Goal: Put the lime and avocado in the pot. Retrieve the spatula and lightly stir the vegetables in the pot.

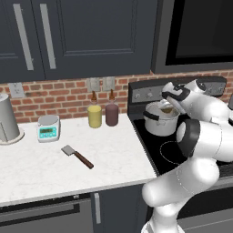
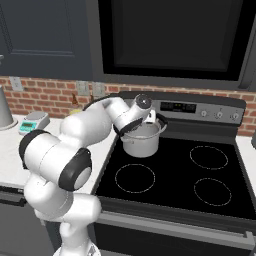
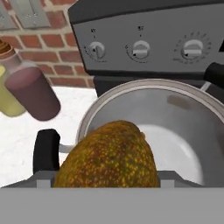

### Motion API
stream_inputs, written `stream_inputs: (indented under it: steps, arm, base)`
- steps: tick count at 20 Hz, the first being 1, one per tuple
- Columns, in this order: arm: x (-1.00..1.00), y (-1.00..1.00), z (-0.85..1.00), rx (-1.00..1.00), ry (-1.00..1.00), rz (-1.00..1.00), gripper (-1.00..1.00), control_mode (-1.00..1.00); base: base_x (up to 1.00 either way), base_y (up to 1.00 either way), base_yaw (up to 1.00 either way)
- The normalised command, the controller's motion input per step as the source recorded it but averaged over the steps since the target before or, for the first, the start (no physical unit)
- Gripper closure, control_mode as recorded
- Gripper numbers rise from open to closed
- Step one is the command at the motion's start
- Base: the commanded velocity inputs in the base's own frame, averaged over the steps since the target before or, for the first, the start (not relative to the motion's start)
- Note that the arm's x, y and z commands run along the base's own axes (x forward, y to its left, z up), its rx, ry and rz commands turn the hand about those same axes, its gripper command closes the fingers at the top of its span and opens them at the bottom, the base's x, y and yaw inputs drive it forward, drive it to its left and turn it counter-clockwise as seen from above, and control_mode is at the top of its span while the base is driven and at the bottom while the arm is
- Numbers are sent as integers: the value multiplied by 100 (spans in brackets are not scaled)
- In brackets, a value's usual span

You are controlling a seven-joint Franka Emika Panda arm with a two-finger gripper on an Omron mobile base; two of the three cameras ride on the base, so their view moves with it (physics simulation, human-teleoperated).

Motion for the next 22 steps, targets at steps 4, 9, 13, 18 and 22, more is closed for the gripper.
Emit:
stream_inputs:
  steps: [4, 9, 13, 18, 22]
  arm:
    - [31, 0, -30, 0, 4, 0, 100, -100]
    - [31, 0, -23, 0, 1, 0, 100, -100]
    - [36, 0, -19, 0, 0, 0, 100, -100]
    - [26, -2, -23, 0, 0, 0, 100, -100]
    - [7, -3, -14, 0, 1, 0, 100, -100]
  base:
    - [0, 0, 0]
    - [0, 0, 0]
    - [0, 0, 0]
    - [0, 0, 0]
    - [0, 0, 0]
